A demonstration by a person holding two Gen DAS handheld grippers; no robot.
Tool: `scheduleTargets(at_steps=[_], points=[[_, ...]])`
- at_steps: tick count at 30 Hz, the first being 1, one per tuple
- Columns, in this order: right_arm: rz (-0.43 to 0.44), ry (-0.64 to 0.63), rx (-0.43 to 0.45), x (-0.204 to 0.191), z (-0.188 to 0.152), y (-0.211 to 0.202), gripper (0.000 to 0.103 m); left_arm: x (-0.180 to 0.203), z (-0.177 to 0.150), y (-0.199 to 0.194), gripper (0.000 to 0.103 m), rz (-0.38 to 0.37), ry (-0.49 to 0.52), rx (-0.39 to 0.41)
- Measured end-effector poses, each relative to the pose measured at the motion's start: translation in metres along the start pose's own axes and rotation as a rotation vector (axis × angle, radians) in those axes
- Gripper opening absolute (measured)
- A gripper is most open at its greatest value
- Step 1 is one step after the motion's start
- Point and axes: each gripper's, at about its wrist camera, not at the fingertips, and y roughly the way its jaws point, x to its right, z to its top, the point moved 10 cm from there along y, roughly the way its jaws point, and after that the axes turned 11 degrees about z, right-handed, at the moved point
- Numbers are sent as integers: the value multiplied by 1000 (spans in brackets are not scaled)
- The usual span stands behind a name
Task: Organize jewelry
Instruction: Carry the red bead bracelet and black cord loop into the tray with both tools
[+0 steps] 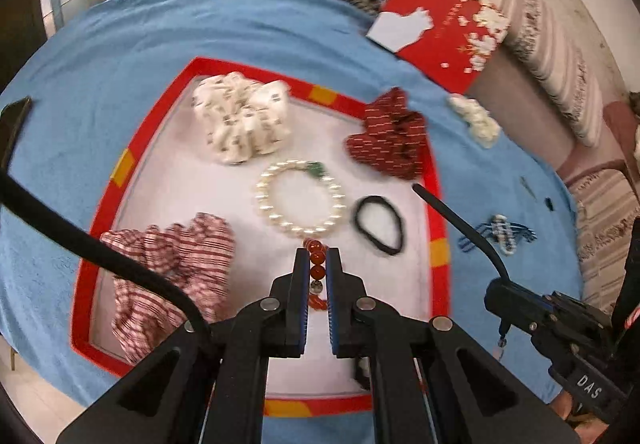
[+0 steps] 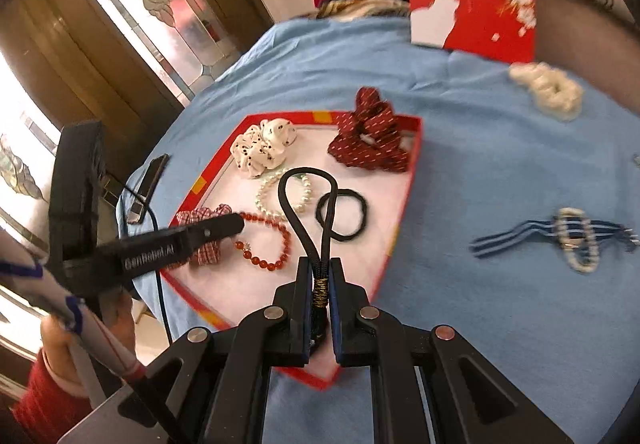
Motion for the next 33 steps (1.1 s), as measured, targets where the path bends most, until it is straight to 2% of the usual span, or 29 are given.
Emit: scheduleTargets(at_steps=[6, 12, 15, 17, 19, 20, 21, 26, 28, 33], points=[[-58, -45, -76, 2, -2, 44, 9, -19, -1, 14, 7, 16, -16, -19], [-102, -100, -133, 7, -14, 66, 9, -19, -3, 2, 7, 34, 9, 21], [-125, -126, -133, 6, -13, 65, 12, -18, -2, -14, 7, 44, -3, 55], [-117, -129, -118, 3, -12, 57, 27, -17, -1, -24, 9, 49, -3, 73], [-104, -134, -84, -3, -9, 44, 38, -16, -3, -39, 20, 59, -9, 101], [-104, -139, -67, -5, -9, 36, 39, -15, -4, -46, 28, 65, -13, 116], [-115, -145, -53, -4, -9, 27, 39, -15, -5, -53, 31, 70, -17, 131], [-204, -167, -32, 12, -6, 1, 39, -11, -18, -73, 32, 86, -31, 157], [-221, -165, -23, 16, -2, -3, 35, -11, -26, -80, 32, 97, -40, 162], [-293, -217, -62, 24, 17, 16, 35, -14, -44, -90, 33, 106, -80, 172]])
